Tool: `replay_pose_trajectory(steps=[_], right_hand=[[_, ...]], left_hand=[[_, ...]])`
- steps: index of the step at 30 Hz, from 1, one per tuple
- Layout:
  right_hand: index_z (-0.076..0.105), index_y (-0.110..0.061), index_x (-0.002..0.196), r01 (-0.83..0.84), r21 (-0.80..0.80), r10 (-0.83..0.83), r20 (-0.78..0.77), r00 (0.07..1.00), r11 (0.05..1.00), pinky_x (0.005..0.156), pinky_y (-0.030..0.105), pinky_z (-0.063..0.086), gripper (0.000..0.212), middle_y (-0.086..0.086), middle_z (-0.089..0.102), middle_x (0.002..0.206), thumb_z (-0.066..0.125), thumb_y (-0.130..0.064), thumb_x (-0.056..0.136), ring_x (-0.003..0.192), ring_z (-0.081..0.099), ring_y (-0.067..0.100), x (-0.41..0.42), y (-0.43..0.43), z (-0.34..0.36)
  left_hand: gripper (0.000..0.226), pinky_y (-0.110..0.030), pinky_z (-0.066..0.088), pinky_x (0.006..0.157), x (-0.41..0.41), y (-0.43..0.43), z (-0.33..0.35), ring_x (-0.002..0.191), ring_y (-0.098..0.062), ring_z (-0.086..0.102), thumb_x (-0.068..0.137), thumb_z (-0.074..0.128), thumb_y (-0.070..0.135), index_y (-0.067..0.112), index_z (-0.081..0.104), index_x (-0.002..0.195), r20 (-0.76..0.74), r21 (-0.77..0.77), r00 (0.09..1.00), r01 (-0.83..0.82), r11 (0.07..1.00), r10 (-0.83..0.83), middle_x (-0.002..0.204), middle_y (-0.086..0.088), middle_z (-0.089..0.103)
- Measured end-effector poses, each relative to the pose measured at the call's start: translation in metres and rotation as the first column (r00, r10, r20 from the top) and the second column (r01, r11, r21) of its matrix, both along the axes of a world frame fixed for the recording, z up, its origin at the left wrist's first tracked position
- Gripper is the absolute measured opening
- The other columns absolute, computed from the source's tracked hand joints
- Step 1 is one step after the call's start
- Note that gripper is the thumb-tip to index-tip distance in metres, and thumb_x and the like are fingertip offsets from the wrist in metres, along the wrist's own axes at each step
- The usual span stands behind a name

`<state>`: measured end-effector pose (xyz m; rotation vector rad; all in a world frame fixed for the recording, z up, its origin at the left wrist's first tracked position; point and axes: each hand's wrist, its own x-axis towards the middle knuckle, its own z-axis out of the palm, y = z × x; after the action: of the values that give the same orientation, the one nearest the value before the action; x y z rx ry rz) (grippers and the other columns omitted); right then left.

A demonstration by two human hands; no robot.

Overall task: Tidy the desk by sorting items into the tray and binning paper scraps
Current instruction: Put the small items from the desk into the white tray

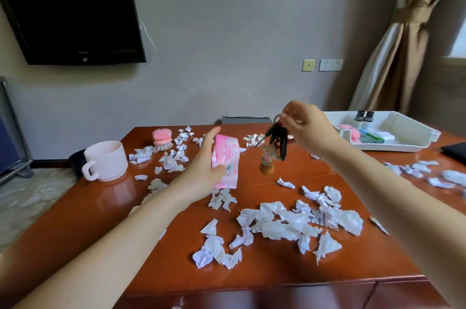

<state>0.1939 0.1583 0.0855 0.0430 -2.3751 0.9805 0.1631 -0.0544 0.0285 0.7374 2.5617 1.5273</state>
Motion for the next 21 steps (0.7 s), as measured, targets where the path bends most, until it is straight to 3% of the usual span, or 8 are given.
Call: replay_pose_trajectory(steps=[2,6,9,13,16,18,21], right_hand=[[0.053,-0.01,0.086,0.036,0.004,-0.036,0.016,0.999,0.999,0.078,0.056,0.053,0.011,0.019,0.066,0.093,0.049,-0.017,0.094,0.091,0.064,0.038,0.006,0.014,0.003],[0.053,-0.011,0.084,0.115,0.035,-0.117,0.036,0.993,0.993,0.079,0.056,0.053,0.011,0.019,0.066,0.095,0.049,-0.015,0.093,0.09,0.064,0.039,0.022,0.041,0.009],[0.052,-0.009,0.085,0.173,0.026,-0.174,0.055,0.983,0.985,0.072,0.052,0.057,0.011,0.019,0.064,0.094,0.047,-0.014,0.094,0.085,0.066,0.038,0.034,0.063,0.012],[0.059,-0.001,0.095,0.269,0.062,-0.272,0.058,0.96,0.961,0.074,0.051,0.056,0.017,0.019,0.065,0.098,0.047,-0.014,0.094,0.087,0.065,0.037,0.045,0.098,0.014],[0.059,-0.005,0.091,0.355,0.076,-0.359,0.059,0.931,0.932,0.073,0.038,0.054,0.015,0.019,0.065,0.099,0.046,-0.012,0.092,0.09,0.063,0.036,0.05,0.128,0.018],[0.059,-0.007,0.086,0.397,0.065,-0.401,0.065,0.914,0.915,0.079,0.044,0.054,0.015,0.02,0.066,0.096,0.046,-0.011,0.089,0.091,0.063,0.039,0.05,0.15,0.021],[0.058,-0.014,0.08,0.449,0.051,-0.452,0.073,0.889,0.892,0.082,0.052,0.054,0.013,0.015,0.065,0.092,0.049,-0.012,0.087,0.09,0.063,0.038,0.05,0.182,0.026]], left_hand=[[0.078,-0.021,0.056,0.07,0.001,0.017,0.004,0.122,-0.013,0.046,0.091,0.052,-0.001,0.045,0.013,0.14,0.013,0.02,1.0,0.019,1.0,-0.019,0.153,0.0,0.027],[0.06,-0.015,0.055,0.057,0.003,0.056,0.01,0.121,-0.026,0.05,0.09,0.051,-0.004,0.041,0.026,0.122,-0.013,0.05,0.999,0.052,0.997,-0.052,0.141,-0.003,0.038],[0.048,-0.032,0.059,0.073,0.005,0.086,0.013,0.124,-0.026,0.049,0.092,0.051,0.001,0.038,0.03,0.114,-0.03,0.092,0.997,0.069,0.993,-0.066,0.138,-0.002,0.04],[0.032,-0.04,0.06,0.075,0.006,0.129,0.014,0.111,-0.022,0.057,0.092,0.054,0.009,0.027,0.034,0.109,-0.092,0.108,0.992,0.1,0.989,-0.09,0.119,0.0,0.05],[0.027,-0.039,0.059,0.068,0.003,0.166,0.019,0.095,-0.019,0.061,0.091,0.057,0.011,0.024,0.039,0.105,-0.155,0.082,0.981,0.131,0.988,-0.117,0.109,-0.004,0.056],[0.024,-0.027,0.055,0.06,0.0,0.192,0.025,0.089,-0.017,0.06,0.091,0.058,0.012,0.022,0.04,0.102,-0.206,0.071,0.971,0.14,0.988,-0.122,0.104,-0.005,0.057],[0.02,-0.03,0.055,0.06,-0.008,0.231,0.035,0.086,-0.022,0.062,0.091,0.058,0.011,0.02,0.041,0.098,-0.217,0.093,0.97,0.129,0.987,-0.106,0.097,-0.008,0.058]])
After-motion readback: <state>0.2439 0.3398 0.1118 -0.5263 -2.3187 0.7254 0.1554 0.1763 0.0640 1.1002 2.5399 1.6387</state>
